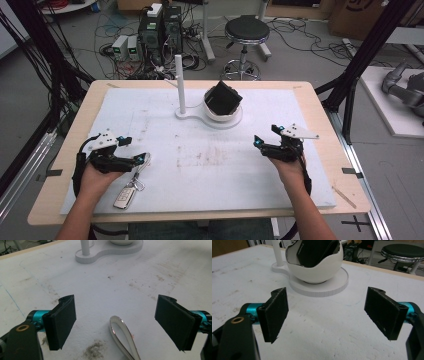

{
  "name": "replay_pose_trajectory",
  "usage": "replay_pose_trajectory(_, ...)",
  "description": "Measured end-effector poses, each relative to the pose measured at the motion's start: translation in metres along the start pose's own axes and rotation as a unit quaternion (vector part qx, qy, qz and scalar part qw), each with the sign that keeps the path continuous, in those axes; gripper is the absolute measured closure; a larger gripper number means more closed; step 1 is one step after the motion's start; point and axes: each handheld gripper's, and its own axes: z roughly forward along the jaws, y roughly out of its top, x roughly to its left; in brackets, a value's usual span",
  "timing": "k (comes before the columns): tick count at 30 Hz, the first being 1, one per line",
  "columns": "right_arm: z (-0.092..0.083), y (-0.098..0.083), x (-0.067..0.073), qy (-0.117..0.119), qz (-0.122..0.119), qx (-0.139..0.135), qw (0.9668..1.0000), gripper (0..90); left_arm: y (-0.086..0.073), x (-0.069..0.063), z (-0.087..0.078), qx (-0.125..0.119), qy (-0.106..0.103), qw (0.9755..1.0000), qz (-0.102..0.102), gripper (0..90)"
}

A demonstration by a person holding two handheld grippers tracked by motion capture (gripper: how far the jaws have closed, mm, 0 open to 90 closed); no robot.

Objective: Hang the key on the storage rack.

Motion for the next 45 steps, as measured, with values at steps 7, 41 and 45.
replay_pose_trajectory(7, 0.006, 0.000, 0.002, 0.007, -0.010, 0.007, 0.9999, 19.7, -0.006, -0.006, 0.000, 0.022, 0.010, 0.9997, -0.007, 17.2)
replay_pose_trajectory(41, 0.019, 0.009, 0.011, 0.022, -0.016, 0.005, 0.9996, 19.7, -0.030, -0.027, -0.004, 0.156, 0.005, 0.9876, 0.014, 73.8)
replay_pose_trajectory(45, 0.017, 0.009, 0.010, 0.021, -0.014, 0.004, 0.9997, 19.7, -0.026, -0.029, -0.003, 0.169, 0.006, 0.9853, 0.025, 81.4)
